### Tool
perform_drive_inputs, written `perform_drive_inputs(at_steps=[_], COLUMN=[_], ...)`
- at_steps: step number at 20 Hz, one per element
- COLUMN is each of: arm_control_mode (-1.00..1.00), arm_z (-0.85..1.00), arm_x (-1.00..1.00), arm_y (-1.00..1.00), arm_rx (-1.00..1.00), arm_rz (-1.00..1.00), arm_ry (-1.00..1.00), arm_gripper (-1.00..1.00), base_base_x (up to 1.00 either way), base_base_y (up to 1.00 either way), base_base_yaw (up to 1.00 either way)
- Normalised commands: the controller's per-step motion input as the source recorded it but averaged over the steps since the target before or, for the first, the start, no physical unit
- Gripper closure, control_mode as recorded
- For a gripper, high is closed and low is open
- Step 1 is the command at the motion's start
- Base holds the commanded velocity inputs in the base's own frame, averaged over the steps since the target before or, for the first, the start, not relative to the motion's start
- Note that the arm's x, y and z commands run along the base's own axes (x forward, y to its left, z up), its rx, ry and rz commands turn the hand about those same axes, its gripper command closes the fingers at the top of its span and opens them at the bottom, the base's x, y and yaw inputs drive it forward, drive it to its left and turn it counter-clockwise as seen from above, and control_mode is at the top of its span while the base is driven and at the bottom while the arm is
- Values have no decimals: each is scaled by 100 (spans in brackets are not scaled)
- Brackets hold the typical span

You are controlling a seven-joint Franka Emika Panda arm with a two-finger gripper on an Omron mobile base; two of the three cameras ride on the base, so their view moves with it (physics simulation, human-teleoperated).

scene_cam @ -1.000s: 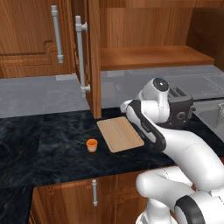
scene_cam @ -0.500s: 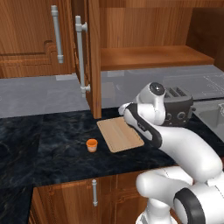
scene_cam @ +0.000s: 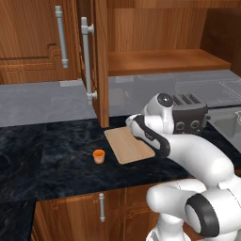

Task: Pick the bread, place it on the cutting board, pick the jam, place it on the counter, and close the cabinet.

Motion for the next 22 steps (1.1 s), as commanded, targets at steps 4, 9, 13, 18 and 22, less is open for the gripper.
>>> perform_drive_inputs(at_steps=[4,9,13,18,22], arm_control_mode=[-100,-100,-100,-100,-100], arm_z=[-25,-22,-19,-23,-20], arm_x=[6,6,8,10,9], arm_y=[1,0,1,5,3], arm_rx=[0,0,0,0,0], arm_rz=[0,0,0,0,0], arm_ry=[0,0,0,0,0], arm_gripper=[100,100,100,100,100], base_base_x=[0,0,0,0,0], base_base_y=[0,0,0,0,0], base_base_yaw=[0,0,0,0,0])
